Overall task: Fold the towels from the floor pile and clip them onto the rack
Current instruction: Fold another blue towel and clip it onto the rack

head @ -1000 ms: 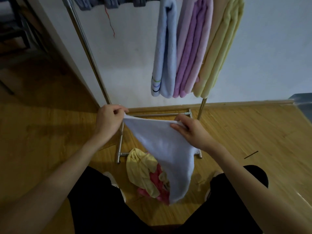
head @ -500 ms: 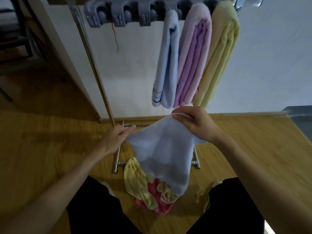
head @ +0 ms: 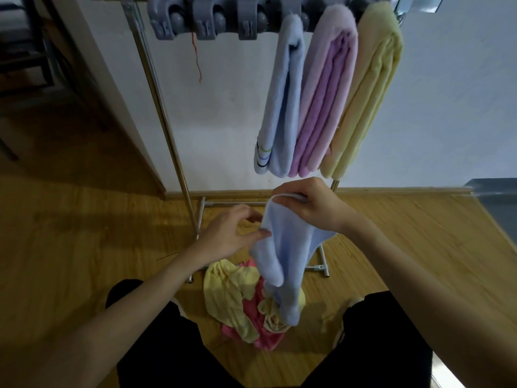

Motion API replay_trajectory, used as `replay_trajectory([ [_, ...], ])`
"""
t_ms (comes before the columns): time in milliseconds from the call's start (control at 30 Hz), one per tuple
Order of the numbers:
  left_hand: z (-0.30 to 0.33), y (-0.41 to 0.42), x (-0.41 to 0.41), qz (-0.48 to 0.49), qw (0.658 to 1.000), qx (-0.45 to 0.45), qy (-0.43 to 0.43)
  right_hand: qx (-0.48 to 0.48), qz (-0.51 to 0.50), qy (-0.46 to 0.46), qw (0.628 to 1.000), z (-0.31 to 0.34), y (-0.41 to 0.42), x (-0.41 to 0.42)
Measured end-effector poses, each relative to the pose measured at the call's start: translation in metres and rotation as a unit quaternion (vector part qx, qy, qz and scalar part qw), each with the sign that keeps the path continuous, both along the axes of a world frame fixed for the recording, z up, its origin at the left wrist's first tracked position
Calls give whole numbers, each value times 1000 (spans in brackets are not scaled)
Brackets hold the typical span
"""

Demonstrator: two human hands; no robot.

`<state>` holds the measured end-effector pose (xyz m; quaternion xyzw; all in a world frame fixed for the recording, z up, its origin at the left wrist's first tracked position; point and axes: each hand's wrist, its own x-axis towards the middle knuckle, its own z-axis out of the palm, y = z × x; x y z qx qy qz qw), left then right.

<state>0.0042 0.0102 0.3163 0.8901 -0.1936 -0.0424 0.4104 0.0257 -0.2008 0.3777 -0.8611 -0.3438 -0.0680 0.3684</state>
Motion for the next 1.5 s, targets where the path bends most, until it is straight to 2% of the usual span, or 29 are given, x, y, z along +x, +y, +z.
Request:
replay_trajectory([
  [133,-4,-6,2,3,999,-36,26,-3,-11,21,1000,-5,-2,1],
  [333,5,-8,7,124,985,-116,2,-12,-31,15,999,-14,-13,-1],
  [533,36,-6,9,187,963,-191,-44,-13,-108,-99,989,-32,-24,-9],
  [633,43,4,14,205,953,-218,-40,6,-119,-117,986,-41,-33,-12],
  [833,60,10,14,236,948,-207,-46,-20,-132,-187,973,-60,-33,-15],
  [933,64,8,12,264,942,-206,-34,-55,-122,-247,960,-74,-26,-22],
  [1067,73,6,12,281,936,-211,-15,-91,-56,-292,951,-80,-12,-28],
  [1267,76,5,13,296,934,-200,-17,-71,-24,-213,974,-79,4,-32],
  [1500,84,-21,4,263,926,-271,23,-52,-48,-110,991,-82,29,-32],
])
